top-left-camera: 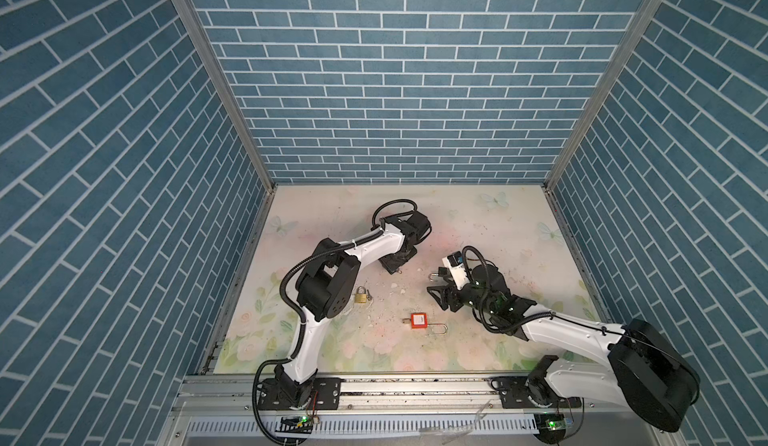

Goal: Lock with the key

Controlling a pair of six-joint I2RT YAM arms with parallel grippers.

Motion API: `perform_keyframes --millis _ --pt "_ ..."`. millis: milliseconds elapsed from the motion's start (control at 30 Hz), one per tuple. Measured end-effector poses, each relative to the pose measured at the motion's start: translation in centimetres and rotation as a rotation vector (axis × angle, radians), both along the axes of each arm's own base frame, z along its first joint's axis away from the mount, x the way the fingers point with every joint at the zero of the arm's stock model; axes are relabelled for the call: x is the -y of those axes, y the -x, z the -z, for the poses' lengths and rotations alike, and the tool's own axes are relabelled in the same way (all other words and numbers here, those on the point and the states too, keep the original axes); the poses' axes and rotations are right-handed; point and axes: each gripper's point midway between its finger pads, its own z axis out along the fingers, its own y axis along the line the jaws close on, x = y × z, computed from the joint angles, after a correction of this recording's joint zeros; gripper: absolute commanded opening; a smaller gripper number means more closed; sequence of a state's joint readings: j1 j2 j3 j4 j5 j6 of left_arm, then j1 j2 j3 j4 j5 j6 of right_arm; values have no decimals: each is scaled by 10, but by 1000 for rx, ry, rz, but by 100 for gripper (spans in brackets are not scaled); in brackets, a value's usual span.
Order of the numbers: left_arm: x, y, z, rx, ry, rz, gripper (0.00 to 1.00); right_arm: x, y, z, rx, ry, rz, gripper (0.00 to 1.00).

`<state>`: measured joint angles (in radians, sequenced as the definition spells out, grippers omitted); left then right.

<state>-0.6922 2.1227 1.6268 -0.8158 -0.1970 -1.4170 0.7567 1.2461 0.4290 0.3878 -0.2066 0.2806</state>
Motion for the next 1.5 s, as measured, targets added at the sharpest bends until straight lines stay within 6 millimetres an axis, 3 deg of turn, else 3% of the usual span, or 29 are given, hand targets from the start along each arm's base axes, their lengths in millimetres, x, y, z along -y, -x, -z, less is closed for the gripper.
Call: perform_keyframes --millis 367,767,1067,1233,1500 --pt "-9 5 13 -23 10 -57 63 -29 22 33 -14 46 -146 72" --pt "-17 -1 16 -14 10 -92 59 -38 31 33 30 61 -205 72" --pt "-22 -3 18 -8 -4 -106 46 -37 31 34 30 72 -198 72" --pt "-23 -3 18 -9 -14 -108 46 -35 30 36 28 84 -188 72" --pt "-23 -3 18 -9 -13 -108 46 -32 23 17 83 65 -158 72"
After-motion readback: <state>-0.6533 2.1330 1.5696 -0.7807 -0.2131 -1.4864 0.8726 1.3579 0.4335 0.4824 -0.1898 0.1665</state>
